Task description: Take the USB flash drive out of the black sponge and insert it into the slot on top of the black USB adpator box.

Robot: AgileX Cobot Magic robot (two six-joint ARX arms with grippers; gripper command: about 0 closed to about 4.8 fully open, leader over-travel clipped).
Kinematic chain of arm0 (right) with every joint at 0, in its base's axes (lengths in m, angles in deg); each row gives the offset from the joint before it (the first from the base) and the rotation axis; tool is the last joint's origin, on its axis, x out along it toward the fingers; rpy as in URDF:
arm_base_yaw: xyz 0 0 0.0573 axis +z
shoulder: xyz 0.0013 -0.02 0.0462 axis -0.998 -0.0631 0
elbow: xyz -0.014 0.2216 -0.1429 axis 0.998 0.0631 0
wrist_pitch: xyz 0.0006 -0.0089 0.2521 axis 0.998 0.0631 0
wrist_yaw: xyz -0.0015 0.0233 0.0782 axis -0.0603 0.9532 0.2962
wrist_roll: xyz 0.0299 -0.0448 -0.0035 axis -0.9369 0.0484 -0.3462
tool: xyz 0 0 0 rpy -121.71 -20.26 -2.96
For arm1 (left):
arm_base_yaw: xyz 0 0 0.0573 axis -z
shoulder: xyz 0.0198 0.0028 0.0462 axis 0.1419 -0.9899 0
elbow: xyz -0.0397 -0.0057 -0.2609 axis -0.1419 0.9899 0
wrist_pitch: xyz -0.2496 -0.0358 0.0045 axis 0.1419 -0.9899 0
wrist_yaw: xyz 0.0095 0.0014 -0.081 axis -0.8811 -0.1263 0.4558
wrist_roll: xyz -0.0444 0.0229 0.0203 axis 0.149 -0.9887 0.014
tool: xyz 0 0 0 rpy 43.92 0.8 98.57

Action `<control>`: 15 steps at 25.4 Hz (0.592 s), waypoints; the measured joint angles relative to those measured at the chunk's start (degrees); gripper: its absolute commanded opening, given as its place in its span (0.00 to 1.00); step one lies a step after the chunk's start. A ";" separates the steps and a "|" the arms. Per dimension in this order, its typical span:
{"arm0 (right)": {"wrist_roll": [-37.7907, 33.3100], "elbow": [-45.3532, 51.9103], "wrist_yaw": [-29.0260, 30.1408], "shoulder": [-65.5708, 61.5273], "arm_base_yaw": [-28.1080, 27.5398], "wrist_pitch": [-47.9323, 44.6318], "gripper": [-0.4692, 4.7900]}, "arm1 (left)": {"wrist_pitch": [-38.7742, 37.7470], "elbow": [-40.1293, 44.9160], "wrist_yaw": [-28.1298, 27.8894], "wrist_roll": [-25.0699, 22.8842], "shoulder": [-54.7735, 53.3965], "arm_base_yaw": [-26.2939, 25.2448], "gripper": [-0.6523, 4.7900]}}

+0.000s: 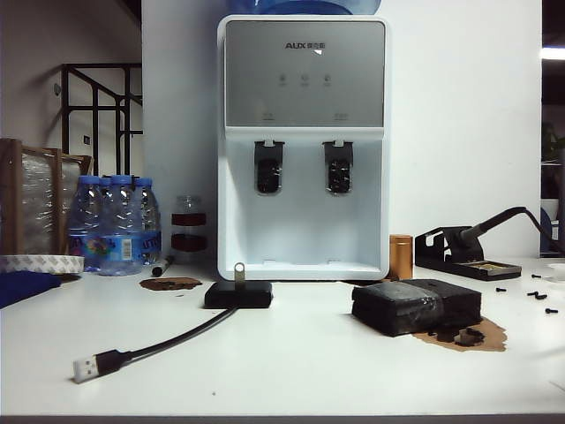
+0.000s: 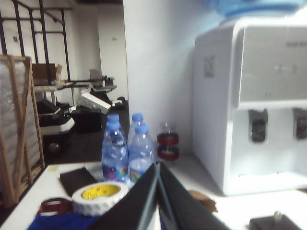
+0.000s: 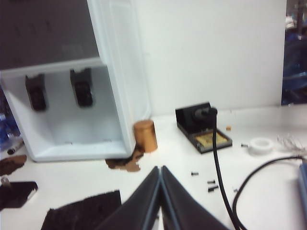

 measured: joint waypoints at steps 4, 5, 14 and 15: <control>0.00 0.00 -0.42 0.00 0.00 1.81 0.08 | 1.70 6.08 0.07 -0.02 0.02 0.00 0.11; 0.02 0.00 -0.81 0.00 0.00 3.82 0.08 | 1.49 7.39 0.24 0.00 0.02 0.00 0.11; -0.74 0.00 -1.18 0.00 0.00 8.72 0.09 | -10.86 7.39 0.44 -0.02 0.02 0.02 0.11; -0.87 0.00 -1.11 0.00 0.00 8.68 0.09 | -10.69 7.39 0.26 -0.04 0.02 0.02 0.11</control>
